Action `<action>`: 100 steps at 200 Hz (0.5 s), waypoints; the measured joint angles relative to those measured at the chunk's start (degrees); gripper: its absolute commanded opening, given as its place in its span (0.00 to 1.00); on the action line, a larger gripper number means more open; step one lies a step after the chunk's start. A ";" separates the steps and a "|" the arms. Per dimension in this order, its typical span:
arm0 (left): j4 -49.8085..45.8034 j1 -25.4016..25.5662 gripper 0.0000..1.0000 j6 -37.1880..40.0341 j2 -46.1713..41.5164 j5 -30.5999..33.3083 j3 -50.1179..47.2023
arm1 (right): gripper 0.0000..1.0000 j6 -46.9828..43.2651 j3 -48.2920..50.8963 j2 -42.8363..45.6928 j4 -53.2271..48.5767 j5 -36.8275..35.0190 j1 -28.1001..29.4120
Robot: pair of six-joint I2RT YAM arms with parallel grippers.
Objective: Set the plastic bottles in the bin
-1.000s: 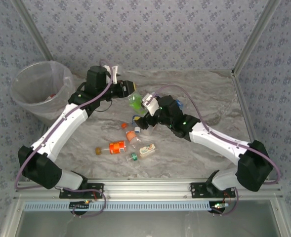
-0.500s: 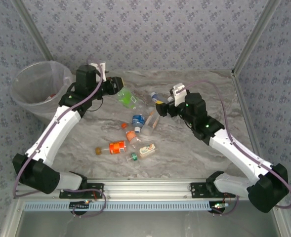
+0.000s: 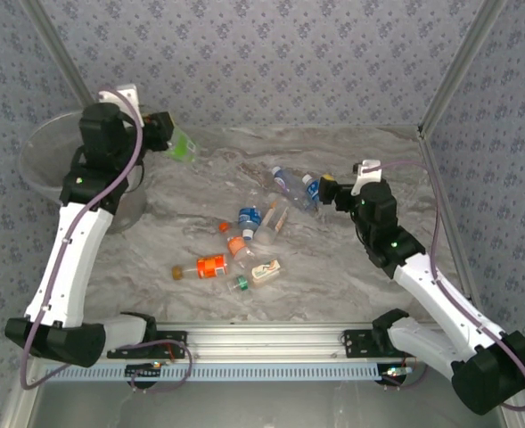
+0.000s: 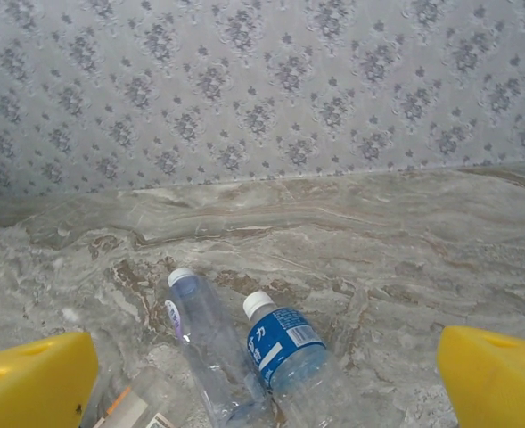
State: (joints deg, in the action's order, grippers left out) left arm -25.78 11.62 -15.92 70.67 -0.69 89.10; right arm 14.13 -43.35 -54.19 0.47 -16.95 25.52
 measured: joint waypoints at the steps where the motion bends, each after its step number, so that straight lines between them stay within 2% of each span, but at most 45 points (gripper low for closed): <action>1: 0.00 -0.07 0.00 0.09 0.00 0.11 0.11 | 1.00 0.13 0.00 0.00 -0.07 -0.02 -0.04; 60: 4.22 -7.65 0.00 5.57 -0.09 15.04 2.75 | 1.00 4.90 -0.07 0.02 -1.70 1.01 -1.57; 100: 6.60 -14.36 0.00 5.81 1.05 21.35 2.64 | 1.00 6.05 -0.07 0.22 -2.05 2.16 -1.66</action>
State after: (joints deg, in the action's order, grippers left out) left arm -19.18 -2.74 -10.11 71.72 20.67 91.74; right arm 20.18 -43.42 -53.98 -1.58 -14.79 23.86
